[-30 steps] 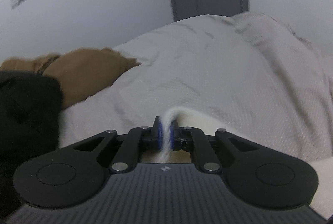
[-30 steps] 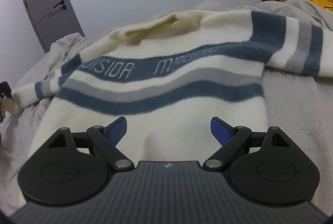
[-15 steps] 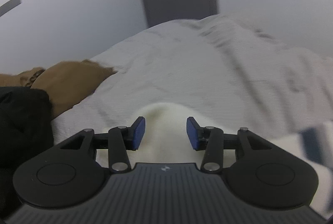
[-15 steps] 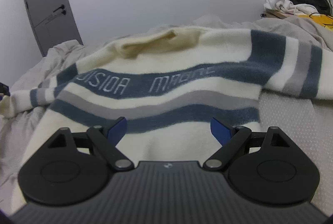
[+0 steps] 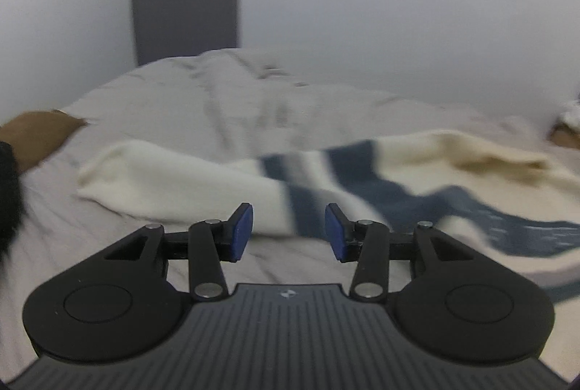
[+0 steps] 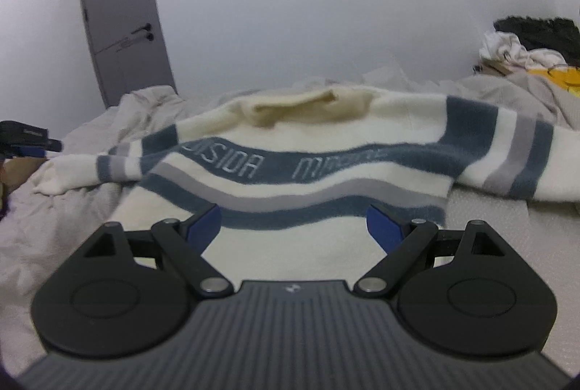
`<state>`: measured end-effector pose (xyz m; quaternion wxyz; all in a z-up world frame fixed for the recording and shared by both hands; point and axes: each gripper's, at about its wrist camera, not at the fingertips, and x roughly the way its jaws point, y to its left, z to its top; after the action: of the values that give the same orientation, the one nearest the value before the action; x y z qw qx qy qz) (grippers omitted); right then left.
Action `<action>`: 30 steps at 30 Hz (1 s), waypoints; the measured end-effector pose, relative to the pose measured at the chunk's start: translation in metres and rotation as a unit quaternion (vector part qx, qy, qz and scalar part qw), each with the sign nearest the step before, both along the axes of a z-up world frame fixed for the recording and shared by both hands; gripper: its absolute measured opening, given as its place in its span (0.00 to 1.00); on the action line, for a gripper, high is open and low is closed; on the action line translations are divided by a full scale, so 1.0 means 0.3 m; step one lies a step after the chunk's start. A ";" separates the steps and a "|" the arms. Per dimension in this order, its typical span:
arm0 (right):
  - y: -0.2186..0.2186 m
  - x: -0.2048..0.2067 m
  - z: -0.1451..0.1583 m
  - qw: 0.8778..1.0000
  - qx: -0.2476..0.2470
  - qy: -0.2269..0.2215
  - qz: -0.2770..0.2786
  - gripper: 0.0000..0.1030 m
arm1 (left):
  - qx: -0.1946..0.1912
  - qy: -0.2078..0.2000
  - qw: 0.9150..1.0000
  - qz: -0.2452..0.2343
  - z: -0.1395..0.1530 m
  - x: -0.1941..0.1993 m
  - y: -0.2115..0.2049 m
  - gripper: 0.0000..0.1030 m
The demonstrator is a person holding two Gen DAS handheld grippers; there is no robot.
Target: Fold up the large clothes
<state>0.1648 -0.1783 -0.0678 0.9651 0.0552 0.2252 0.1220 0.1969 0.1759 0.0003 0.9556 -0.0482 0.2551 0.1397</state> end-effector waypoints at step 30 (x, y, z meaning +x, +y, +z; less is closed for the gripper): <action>0.038 -0.325 0.121 0.999 -0.029 -0.018 0.005 0.86 | -0.048 -0.035 0.987 -0.149 -0.031 -0.534 -0.555 0.48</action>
<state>0.0675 -0.1670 -0.0316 0.9696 0.0238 0.2114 0.1209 0.0368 0.0095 -0.0091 0.9707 -0.0600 0.2322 -0.0183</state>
